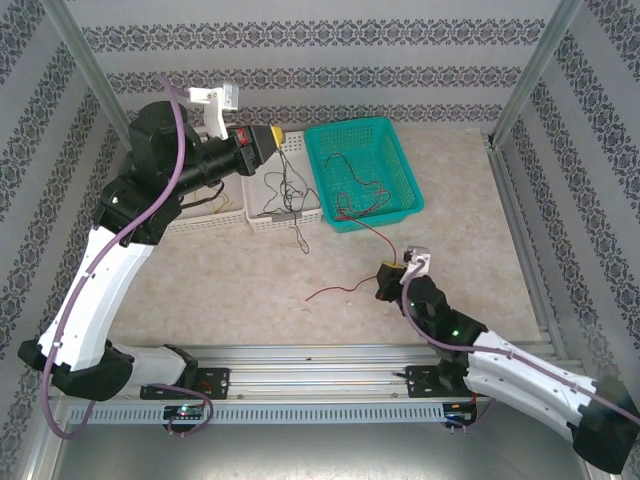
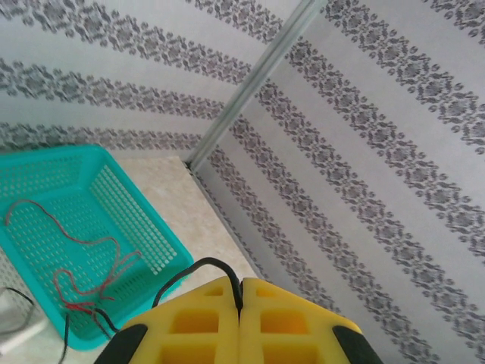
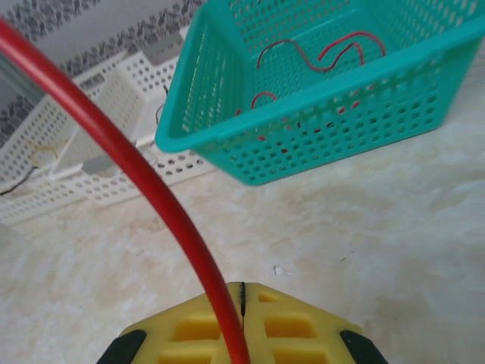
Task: Untangle the cables
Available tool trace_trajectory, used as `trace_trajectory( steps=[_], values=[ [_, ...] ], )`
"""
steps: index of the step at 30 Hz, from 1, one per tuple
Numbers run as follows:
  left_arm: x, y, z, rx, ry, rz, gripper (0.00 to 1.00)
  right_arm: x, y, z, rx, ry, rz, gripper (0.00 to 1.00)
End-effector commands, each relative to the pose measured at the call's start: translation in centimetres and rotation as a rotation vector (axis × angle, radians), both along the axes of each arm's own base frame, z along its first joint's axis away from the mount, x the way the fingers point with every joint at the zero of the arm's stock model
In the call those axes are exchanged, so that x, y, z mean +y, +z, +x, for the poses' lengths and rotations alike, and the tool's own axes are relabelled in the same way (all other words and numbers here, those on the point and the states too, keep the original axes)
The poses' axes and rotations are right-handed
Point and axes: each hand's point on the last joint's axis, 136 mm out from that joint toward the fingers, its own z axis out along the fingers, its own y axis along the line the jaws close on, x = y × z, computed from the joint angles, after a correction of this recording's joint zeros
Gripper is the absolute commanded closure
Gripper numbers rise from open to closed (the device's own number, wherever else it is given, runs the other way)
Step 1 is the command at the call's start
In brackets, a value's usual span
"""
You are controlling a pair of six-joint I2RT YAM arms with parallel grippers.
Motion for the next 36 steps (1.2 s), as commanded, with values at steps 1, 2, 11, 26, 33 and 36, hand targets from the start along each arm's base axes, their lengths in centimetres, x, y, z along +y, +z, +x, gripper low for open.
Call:
trace_trajectory(
  steps=[1, 2, 11, 26, 33, 36],
  values=[
    [0.7, 0.6, 1.3, -0.083, 0.055, 0.09, 1.0, -2.8, -1.8, -0.7, 0.039, -0.085, -0.062, 1.0],
    [0.7, 0.4, 2.0, -0.092, 0.073, 0.108, 1.0, -3.2, -1.7, -0.9, 0.032, -0.093, -0.061, 1.0],
    [2.3, -1.5, 9.1, -0.136, 0.179, 0.161, 1.0, -4.7, -0.1, -1.9, -0.006, -0.106, -0.06, 1.0],
    [5.2, -10.9, 19.6, 0.027, 0.269, 0.081, 1.0, -4.1, 0.7, -2.1, -0.011, -0.066, -0.057, 1.0],
    [5.2, -20.2, 21.8, 0.2, 0.29, 0.104, 1.0, -3.9, 1.9, -2.2, -0.029, -0.044, -0.058, 1.0],
    [5.1, -23.8, 22.2, 0.273, 0.288, 0.123, 1.0, -3.7, 2.8, -2.3, -0.045, -0.032, -0.049, 1.0]
  ],
)
